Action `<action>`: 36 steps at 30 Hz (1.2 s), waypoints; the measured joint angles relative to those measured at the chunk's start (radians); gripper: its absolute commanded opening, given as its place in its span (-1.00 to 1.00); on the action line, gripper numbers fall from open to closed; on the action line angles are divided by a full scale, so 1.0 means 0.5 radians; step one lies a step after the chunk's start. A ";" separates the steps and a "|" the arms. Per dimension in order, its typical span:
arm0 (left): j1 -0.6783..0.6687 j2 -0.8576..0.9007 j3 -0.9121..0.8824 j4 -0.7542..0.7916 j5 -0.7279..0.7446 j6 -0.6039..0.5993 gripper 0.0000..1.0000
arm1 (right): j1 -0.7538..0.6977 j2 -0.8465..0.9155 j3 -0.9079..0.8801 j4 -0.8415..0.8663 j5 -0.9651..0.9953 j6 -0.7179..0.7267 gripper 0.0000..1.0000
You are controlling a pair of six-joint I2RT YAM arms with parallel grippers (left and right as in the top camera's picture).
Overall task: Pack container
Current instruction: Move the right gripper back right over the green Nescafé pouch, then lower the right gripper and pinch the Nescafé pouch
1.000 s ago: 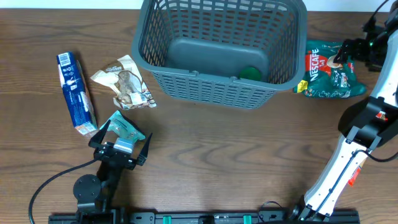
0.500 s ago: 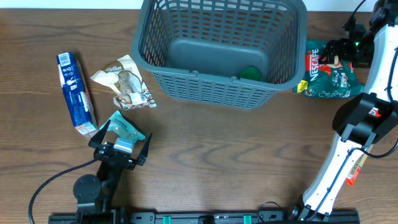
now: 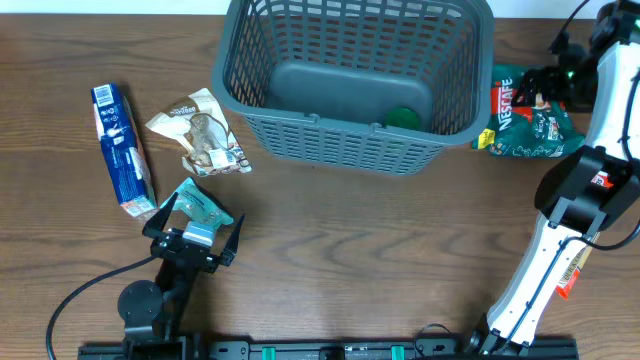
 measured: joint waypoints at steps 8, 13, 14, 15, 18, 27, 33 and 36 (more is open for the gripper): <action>0.000 0.000 -0.001 0.000 0.000 0.000 0.97 | 0.004 -0.015 -0.400 0.331 0.053 -0.021 0.98; 0.000 0.000 0.000 0.000 0.000 0.000 0.97 | 0.018 -0.122 -0.639 0.539 0.083 -0.027 0.98; 0.000 0.000 0.000 0.000 0.000 0.000 0.97 | 0.023 -0.148 -0.696 0.581 0.093 -0.028 0.98; 0.000 0.000 0.000 0.000 0.000 0.000 0.97 | 0.027 -0.167 -0.737 0.614 0.098 -0.028 0.98; 0.000 0.000 -0.001 0.000 0.000 0.000 0.97 | 0.033 -0.216 -0.848 0.695 0.105 -0.028 0.98; 0.000 0.000 -0.001 0.000 0.000 0.000 0.97 | 0.033 -0.269 -0.959 0.782 0.080 -0.037 0.62; 0.000 0.000 0.000 0.000 0.000 0.000 0.97 | 0.034 -0.269 -0.967 0.774 -0.012 -0.052 -0.35; 0.000 0.000 0.000 0.000 0.000 0.000 0.97 | 0.033 -0.278 -0.967 0.772 -0.011 -0.052 -0.88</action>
